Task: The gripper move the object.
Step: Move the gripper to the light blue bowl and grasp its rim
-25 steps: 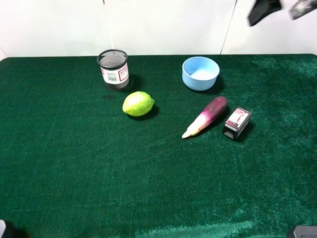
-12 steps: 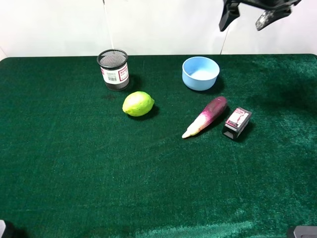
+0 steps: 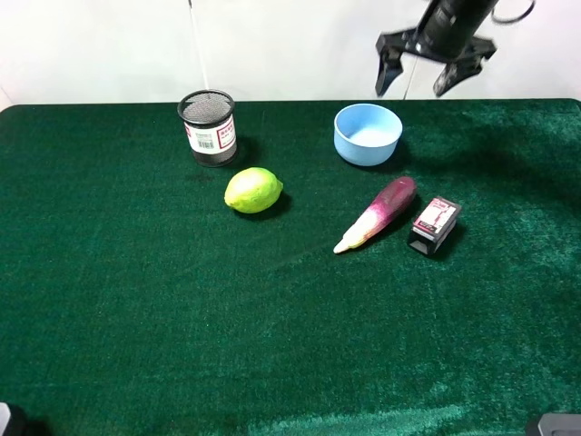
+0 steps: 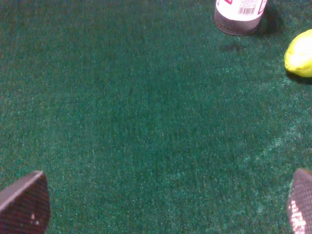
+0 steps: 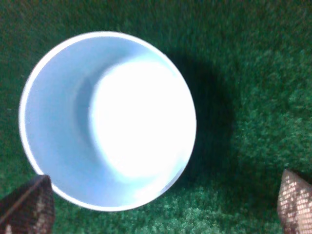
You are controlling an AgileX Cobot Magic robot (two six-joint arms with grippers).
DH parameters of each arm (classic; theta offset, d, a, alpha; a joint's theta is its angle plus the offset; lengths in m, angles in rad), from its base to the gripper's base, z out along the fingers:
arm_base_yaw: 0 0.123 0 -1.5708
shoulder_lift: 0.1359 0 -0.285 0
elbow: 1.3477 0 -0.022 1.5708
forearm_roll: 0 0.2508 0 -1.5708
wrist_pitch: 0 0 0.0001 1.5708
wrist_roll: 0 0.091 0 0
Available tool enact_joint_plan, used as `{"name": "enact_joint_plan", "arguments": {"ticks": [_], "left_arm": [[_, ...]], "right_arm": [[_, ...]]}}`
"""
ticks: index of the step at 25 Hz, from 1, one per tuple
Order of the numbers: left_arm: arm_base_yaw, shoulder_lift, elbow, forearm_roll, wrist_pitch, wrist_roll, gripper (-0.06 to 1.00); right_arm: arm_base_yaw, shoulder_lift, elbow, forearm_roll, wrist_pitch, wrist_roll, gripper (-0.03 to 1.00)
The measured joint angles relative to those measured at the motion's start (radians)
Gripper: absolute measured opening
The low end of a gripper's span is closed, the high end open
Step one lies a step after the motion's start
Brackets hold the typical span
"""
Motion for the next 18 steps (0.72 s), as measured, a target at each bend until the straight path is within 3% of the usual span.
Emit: {"name": "enact_joint_plan", "arguments": {"ticks": [9, 18], "left_arm": [[0.000, 0.000, 0.000, 0.000, 0.000, 0.000, 0.99], [0.000, 0.000, 0.000, 0.000, 0.000, 0.000, 0.99]], "right_arm": [[0.000, 0.131, 0.000, -0.035, -0.013, 0.000, 0.70], [0.000, 0.161, 0.000, -0.046, -0.088, 0.027, 0.70]]}}
